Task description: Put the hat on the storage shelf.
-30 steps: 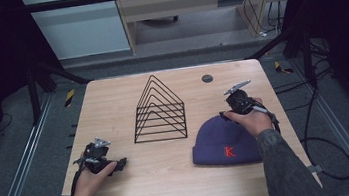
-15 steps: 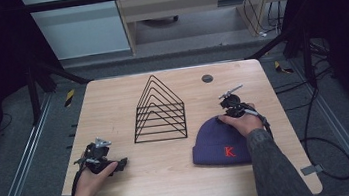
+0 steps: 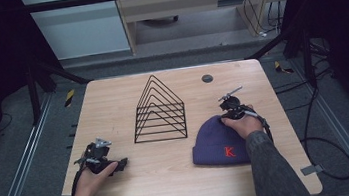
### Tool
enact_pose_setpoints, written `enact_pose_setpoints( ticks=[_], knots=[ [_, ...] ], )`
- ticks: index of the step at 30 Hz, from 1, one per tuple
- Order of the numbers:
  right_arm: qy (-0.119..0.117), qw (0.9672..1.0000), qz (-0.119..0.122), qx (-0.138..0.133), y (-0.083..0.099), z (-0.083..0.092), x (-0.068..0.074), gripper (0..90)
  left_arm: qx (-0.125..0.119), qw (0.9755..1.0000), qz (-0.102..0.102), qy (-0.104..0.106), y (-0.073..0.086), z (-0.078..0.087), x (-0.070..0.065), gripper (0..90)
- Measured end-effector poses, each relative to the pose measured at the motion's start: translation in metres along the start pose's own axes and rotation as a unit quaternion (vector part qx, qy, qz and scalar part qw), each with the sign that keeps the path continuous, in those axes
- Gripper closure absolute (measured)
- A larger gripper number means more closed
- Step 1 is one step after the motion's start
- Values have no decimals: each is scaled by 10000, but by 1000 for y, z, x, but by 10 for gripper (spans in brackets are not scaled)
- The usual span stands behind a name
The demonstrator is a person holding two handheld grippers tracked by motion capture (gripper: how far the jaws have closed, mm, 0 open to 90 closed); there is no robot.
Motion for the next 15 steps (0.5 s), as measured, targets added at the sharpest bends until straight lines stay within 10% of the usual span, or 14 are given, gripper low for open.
enact_pose_setpoints(
  ticks=[15],
  knots=[
    [-16,9954,358,-887,-4,66,21,782,73,10000,-40,28,0,1,-1,0]
  ],
)
Point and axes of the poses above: each handheld gripper's, and its own axes: z roughly backward along the jaws, y roughly out of its underside, x roughly to its left, the point moved 9 cm from there along -z, roughly forward along the jaws, and after that the axes turned 5 degrees about x, right-handed, at the moved point
